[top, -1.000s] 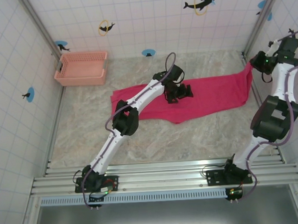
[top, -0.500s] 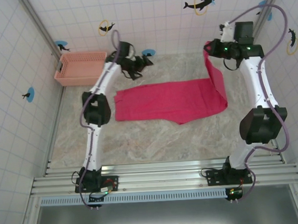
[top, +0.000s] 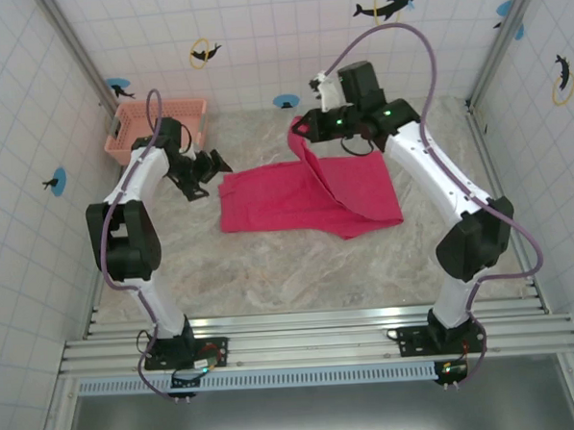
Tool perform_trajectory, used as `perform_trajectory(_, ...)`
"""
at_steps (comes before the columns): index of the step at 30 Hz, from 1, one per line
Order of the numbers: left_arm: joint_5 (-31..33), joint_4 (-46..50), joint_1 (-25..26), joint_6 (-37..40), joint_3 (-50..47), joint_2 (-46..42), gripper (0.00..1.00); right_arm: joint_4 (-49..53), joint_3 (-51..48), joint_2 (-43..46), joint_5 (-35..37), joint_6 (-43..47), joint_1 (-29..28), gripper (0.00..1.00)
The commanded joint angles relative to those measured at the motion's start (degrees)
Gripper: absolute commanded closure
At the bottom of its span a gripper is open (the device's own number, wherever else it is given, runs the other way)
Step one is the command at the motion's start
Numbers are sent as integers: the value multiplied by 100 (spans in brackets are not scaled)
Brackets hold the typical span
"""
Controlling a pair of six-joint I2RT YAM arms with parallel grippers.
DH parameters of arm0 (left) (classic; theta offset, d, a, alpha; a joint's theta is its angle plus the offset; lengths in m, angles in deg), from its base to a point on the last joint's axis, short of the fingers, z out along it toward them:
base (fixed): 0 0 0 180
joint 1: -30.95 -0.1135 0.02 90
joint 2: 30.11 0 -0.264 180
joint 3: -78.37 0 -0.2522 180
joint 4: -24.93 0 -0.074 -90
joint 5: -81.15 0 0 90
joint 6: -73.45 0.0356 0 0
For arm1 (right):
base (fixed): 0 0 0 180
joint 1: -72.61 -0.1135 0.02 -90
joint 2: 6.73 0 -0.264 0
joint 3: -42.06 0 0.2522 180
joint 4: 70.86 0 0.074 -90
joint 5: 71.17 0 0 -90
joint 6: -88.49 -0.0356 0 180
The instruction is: Roll up the long pants
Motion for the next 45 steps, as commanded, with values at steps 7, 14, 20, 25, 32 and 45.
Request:
perform_trajectory(7, 190, 885, -70, 824, 524, 201, 2, -462, 333, -1274, -174, -170, -1115, 93)
perform_trajectory(14, 530, 1358, -251, 1095, 978, 329, 2, -539, 1151, -2407, -414, -307, -1363, 76)
perform_trajectory(20, 469, 1441, -291, 1249, 911, 402, 3, 16, 2546, -3421, -727, -357, -1435, 64)
perform_trajectory(25, 361, 1376, -294, 1323, 671, 407, 2, 129, 2691, -3389, -743, -373, -1395, 61)
perform_trajectory(32, 368, 1076, -189, 1466, 103, 215, 2, 354, 1499, -2342, -225, -7, -669, 60)
perform_trajectory(45, 1085, 1637, 1302, 1552, 1271, 851, 2, 1641, -1042, -431, 908, 1588, 2318, 51)
